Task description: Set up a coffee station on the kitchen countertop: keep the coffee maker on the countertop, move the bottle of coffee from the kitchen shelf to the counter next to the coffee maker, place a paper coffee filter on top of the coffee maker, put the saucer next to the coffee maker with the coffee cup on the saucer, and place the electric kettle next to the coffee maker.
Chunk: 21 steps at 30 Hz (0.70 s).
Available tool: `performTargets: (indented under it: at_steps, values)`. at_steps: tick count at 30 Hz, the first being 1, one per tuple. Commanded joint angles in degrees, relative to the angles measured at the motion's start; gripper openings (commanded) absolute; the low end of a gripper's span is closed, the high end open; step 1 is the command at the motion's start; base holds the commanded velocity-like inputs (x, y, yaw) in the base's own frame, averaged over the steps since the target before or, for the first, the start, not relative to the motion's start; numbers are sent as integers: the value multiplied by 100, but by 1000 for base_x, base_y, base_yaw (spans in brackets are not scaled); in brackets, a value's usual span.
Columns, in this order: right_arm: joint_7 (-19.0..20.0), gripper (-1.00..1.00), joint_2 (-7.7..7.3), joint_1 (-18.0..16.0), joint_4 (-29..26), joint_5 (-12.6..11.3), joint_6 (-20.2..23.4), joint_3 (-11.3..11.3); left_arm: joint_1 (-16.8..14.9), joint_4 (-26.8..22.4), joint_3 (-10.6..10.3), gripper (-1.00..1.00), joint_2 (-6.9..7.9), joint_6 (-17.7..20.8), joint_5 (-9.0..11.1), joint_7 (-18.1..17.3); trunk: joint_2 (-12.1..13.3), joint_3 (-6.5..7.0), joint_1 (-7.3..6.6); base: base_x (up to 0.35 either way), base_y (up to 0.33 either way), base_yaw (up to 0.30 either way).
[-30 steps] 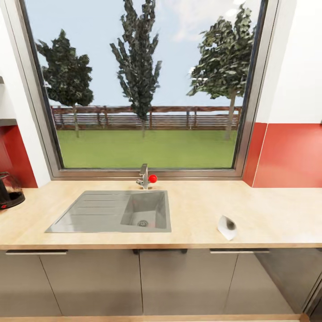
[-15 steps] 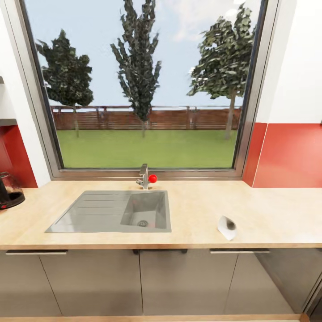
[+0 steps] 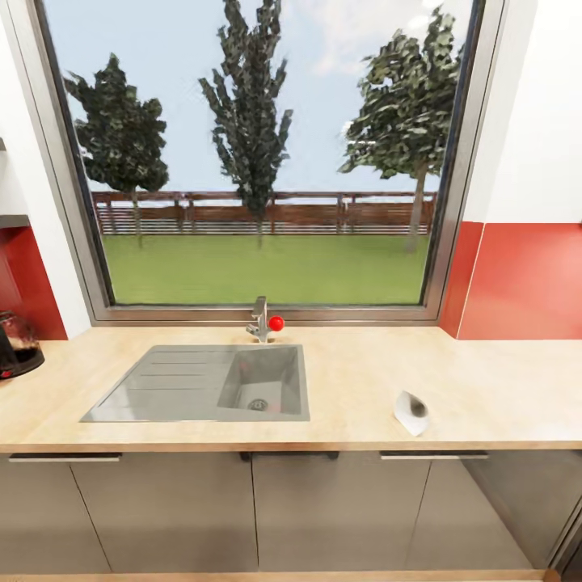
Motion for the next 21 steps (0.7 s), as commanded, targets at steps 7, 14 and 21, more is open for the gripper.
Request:
performTargets:
  at_steps: [7,14,21]
  values:
    - [-16,100,-33,-8,8,14,168,27,7,-67,-51,100,31,7,-6,47,-5,-4,2,-260,0,0]
    - [-35,100,-46,-8,-1,42,157,31,7,-74,-44,100,69,11,-10,43,-5,-4,2,-312,0,0]
    - [-83,100,-41,-8,-2,38,195,27,7,-91,-36,100,115,-1,6,43,-5,-4,2,-136,0,0]
